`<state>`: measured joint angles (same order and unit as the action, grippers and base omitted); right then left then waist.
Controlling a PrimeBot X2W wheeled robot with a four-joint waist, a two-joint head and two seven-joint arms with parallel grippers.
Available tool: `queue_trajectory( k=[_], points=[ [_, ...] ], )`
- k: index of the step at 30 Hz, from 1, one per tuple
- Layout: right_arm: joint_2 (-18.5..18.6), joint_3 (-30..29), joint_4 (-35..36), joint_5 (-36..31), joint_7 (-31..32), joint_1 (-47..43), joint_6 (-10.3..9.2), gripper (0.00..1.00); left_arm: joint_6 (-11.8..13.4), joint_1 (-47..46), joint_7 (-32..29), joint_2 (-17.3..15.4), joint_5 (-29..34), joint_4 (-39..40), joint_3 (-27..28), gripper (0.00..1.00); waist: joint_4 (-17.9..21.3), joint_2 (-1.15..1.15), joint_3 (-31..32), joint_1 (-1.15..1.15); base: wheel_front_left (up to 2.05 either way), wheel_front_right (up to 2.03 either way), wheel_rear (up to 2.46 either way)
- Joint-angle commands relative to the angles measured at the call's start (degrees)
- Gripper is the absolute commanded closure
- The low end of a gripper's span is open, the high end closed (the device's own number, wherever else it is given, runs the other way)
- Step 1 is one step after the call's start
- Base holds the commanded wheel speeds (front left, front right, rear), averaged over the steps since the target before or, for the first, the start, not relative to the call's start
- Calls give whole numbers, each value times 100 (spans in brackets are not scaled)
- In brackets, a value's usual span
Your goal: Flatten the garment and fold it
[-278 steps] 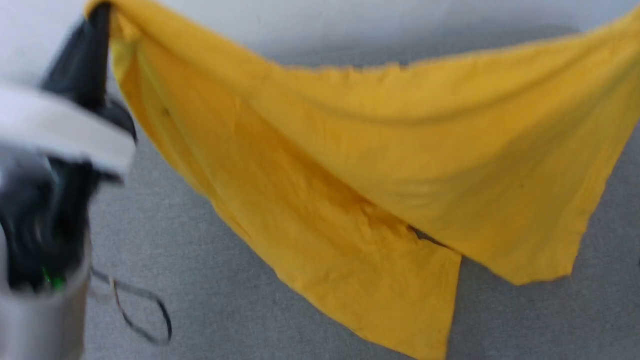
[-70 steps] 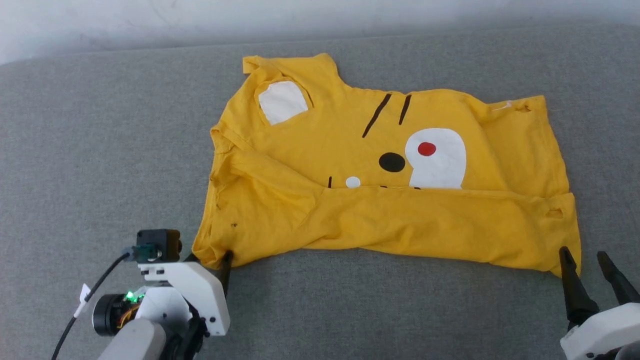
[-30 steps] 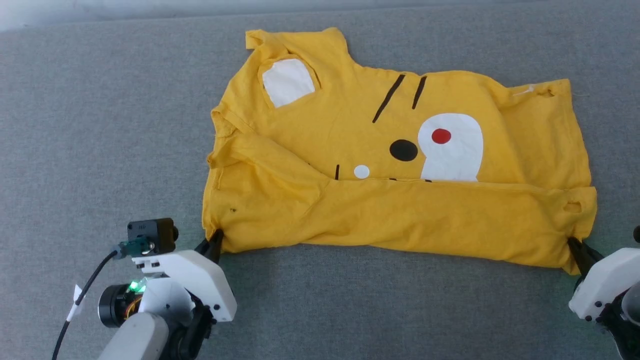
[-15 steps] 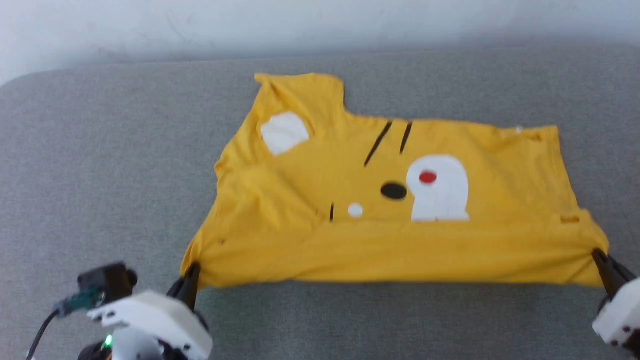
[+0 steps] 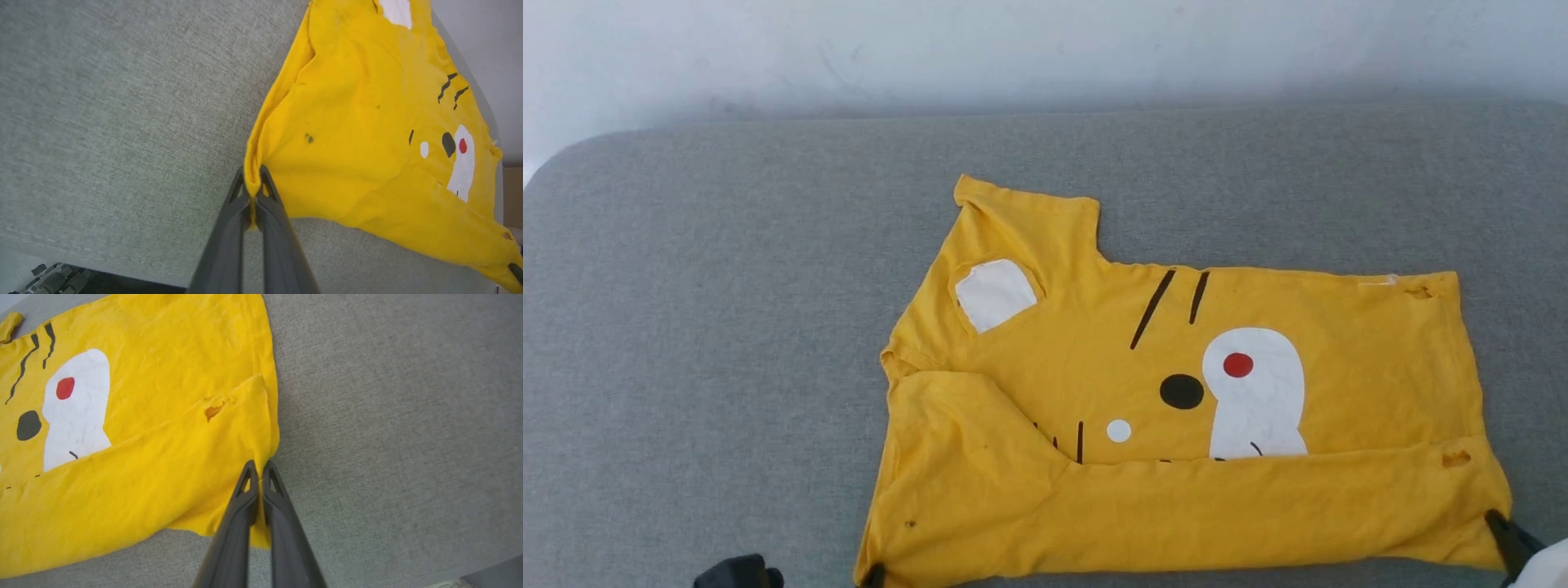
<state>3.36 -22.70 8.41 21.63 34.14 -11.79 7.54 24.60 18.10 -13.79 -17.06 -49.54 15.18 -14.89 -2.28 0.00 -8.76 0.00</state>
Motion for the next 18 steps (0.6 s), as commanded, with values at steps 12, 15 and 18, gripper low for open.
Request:
queue_trajectory(
  k=[12, 15, 18],
  points=[
    [-43, 235, -304, 13, -459, 252, -5, 0, -340, -519, 326, 168, -172, -638, 179, 0, -17, 0, 53, 0, 0, 0, 0],
    [-17, 185, -88, -26, -645, 336, -5, 0, -394, -552, 524, 79, -139, -319, 380, 0, 27, 0, -5, 0, 0, 0, 0],
    [44, 193, 133, -198, -943, 460, -5, 0, -432, -784, 859, -76, 147, 35, 542, 0, 76, 0, -121, 0, 0, 0, 0]
  ],
)
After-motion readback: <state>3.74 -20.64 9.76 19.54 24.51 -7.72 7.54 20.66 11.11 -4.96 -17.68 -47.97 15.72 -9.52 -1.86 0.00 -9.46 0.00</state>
